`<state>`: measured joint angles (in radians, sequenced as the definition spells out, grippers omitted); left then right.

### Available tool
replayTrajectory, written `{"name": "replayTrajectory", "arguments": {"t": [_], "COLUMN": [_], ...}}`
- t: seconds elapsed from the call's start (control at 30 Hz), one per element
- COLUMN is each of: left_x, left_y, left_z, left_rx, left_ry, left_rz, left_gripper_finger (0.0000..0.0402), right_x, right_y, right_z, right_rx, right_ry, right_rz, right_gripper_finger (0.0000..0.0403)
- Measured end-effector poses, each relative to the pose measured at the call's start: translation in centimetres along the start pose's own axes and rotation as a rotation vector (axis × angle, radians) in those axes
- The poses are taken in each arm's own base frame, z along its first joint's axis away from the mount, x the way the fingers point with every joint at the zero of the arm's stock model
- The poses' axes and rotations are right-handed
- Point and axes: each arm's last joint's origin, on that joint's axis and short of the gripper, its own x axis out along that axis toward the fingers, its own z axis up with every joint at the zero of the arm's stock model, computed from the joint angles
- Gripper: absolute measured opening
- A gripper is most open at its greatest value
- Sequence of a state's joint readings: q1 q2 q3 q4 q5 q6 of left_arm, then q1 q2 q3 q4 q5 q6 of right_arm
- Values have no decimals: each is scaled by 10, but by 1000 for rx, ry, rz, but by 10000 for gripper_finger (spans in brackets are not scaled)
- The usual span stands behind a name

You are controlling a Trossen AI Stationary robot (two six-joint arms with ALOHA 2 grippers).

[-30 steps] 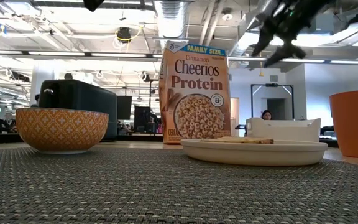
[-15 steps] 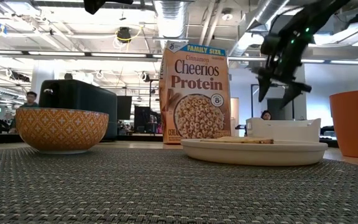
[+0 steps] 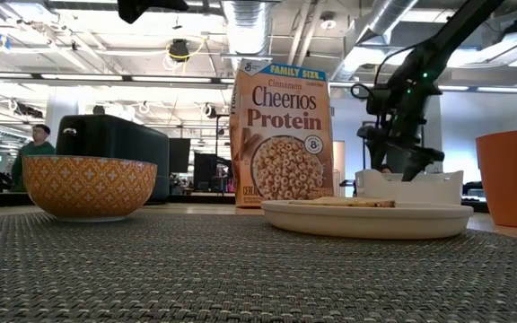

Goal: Arrange a breakfast setting
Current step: Put the apple on the gray placemat

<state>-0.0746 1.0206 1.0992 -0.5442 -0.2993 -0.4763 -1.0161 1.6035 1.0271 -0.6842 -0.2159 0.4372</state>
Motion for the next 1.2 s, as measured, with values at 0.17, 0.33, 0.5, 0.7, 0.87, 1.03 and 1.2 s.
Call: {"name": "replayTrajectory", "arguments": {"t": [0.17,0.33,0.5,0.7,0.87,1.03,1.2], "left_x": [0,0,0,0,0,0,0], "left_y": [0,0,0,0,0,0,0], "left_z": [0,-1,-1,-1,-1,-1,-1], "left_rx": [0,2,-1,1,3,3,2], "left_ry": [0,6,6,6,6,6,6], "left_rz": [0,3,3,3,3,3,3], "left_gripper_finger": [196,196,196,196,196,196,196], "right_x": [9,18,21,21,13,-12,-51], "right_y": [1,1,1,1,4,7,13], "right_z": [4,9,10,10,8,4,-14], "right_rx": [3,17,10,-29,-71,-107,-184], "right_ry": [4,-11,-5,-15,-43,-102,-147], "right_rz": [50,57,52,34,30,36,58], "right_gripper_finger": [367,367,355,302,277,275,273]}}
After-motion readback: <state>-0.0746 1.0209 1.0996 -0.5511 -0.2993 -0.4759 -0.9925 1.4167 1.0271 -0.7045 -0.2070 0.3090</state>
